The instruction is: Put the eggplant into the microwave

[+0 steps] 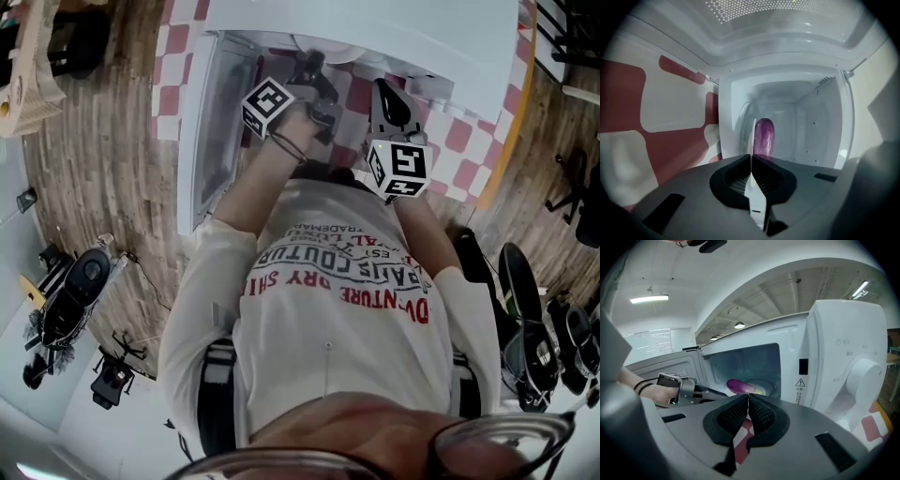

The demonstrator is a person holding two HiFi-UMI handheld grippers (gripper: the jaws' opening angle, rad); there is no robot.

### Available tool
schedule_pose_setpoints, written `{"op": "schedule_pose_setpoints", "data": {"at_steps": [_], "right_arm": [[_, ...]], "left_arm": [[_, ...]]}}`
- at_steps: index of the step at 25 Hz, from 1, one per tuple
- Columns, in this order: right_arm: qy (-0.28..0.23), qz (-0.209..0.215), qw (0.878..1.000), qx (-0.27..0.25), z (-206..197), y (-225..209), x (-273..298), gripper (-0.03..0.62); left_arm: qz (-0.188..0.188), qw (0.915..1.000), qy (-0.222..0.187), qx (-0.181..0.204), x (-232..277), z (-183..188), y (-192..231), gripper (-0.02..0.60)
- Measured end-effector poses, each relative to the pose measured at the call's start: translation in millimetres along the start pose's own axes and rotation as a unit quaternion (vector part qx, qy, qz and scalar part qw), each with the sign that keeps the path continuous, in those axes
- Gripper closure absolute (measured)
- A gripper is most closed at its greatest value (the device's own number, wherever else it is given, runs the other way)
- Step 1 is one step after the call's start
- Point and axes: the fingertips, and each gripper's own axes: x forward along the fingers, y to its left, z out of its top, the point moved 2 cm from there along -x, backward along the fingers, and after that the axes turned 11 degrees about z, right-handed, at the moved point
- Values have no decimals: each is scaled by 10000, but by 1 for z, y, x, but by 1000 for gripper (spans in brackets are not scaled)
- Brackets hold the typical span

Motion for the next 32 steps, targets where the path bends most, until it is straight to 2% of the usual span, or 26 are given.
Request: {"op": "schedule_pose_setpoints", "data": {"at_steps": [8, 15, 18, 20, 22, 25, 29, 31, 32], "right_arm": [[144, -62, 9997, 172, -15, -4, -1, 568], [159, -75, 9996, 236, -18, -7, 1, 568], [179, -95, 9995, 246, -19, -8, -1, 568], [184, -113, 9995, 251, -20, -8, -3, 568], [176, -127, 9995, 245, -20, -8, -5, 568], [164, -147, 9995, 238, -20, -6, -11, 568], [137, -154, 9995, 221, -19, -3, -18, 568], [118, -128, 9997, 194, -17, 0, -23, 568], [107, -118, 9997, 182, -16, 1, -25, 568]], "left_arm": [[496, 9987, 43, 58, 11, 1, 10, 546], [762, 9954, 14, 589, 11, 3, 8, 545], [850, 9944, 4, 633, 11, 3, 11, 499], [777, 9952, 10, 598, 9, 3, 10, 431], [662, 9958, 28, 635, 4, 2, 8, 420], [548, 9951, -11, 817, -7, 1, 3, 420], [342, 9964, -56, 767, -26, -2, -5, 420], [271, 9947, -22, 996, -37, -7, -10, 423], [255, 9920, -4, 1234, -43, -10, -12, 459]]}}
